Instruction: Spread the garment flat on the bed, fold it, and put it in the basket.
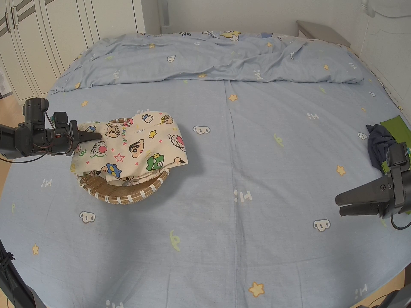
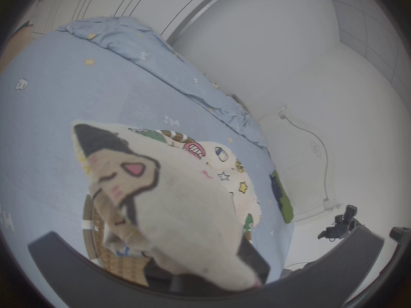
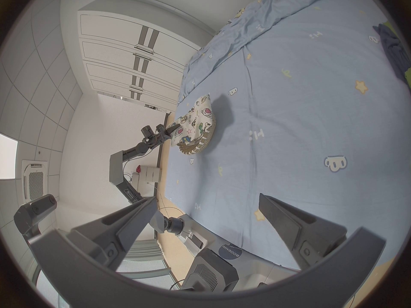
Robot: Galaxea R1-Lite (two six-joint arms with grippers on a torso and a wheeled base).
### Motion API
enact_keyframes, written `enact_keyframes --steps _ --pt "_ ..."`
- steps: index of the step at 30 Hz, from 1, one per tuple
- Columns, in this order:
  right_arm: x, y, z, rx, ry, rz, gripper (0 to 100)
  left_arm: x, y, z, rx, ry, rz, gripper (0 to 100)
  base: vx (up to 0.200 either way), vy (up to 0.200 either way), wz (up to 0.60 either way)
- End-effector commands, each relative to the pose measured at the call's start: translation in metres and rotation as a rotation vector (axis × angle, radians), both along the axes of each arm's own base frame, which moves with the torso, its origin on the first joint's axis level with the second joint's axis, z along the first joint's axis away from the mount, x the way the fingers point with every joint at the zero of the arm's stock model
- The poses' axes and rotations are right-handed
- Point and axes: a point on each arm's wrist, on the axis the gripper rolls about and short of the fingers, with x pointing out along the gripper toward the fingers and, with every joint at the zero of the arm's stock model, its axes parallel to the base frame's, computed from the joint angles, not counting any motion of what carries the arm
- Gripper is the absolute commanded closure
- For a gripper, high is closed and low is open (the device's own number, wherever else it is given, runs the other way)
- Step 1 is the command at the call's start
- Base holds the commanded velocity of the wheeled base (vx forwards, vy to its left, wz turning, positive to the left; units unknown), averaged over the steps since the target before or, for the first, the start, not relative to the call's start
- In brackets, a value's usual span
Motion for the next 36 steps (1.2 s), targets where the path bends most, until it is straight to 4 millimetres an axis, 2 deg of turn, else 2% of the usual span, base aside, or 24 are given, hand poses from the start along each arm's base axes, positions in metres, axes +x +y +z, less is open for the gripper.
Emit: enact_keyframes --steps 1,4,6,11,16,17,21,25,26,31,36 --pt "0.000 0.001 -0.001 -0.002 0.005 0.005 0 0.009 0.001 -0.011 0.012 0.023 0.021 100 0.000 0.000 0.00" --pt "0.000 0.002 -0.002 -0.004 0.006 0.013 0 0.013 -0.001 -0.021 0.060 0.028 0.041 100 0.000 0.000 0.00" --pt "0.000 0.002 -0.002 -0.004 0.006 0.013 0 0.017 -0.009 -0.027 0.100 0.034 0.044 100 0.000 0.000 0.00" --pt "0.000 0.002 -0.002 -0.004 0.007 0.011 0 0.019 -0.022 -0.030 0.163 0.034 0.062 100 0.000 0.000 0.00" --pt "0.000 0.003 -0.002 -0.005 0.007 0.014 0 0.017 -0.026 -0.028 0.190 0.040 0.088 100 0.000 0.000 0.00" --pt "0.000 0.003 -0.002 -0.005 0.007 0.014 0 0.016 -0.026 -0.028 0.192 0.042 0.092 0 0.000 0.000 0.00" --pt "0.000 0.003 -0.002 -0.005 0.007 0.014 0 0.014 -0.026 -0.023 0.200 0.027 0.095 0 0.000 0.000 0.00" --pt "-0.001 0.003 -0.002 -0.004 0.006 0.014 0 0.006 -0.026 -0.009 0.239 -0.005 0.130 0 0.000 0.000 0.00" --pt "-0.001 0.003 -0.002 -0.004 0.006 0.015 0 0.000 -0.026 -0.002 0.311 -0.032 0.178 0 0.000 0.000 0.00" --pt "-0.001 0.003 -0.002 -0.004 0.006 0.015 0 -0.008 -0.024 0.003 0.572 -0.053 0.335 0 0.000 0.000 0.00" --pt "-0.001 0.003 -0.002 -0.004 0.006 0.015 0 -0.024 -0.031 0.020 0.668 -0.072 0.447 0 0.000 0.000 0.00"
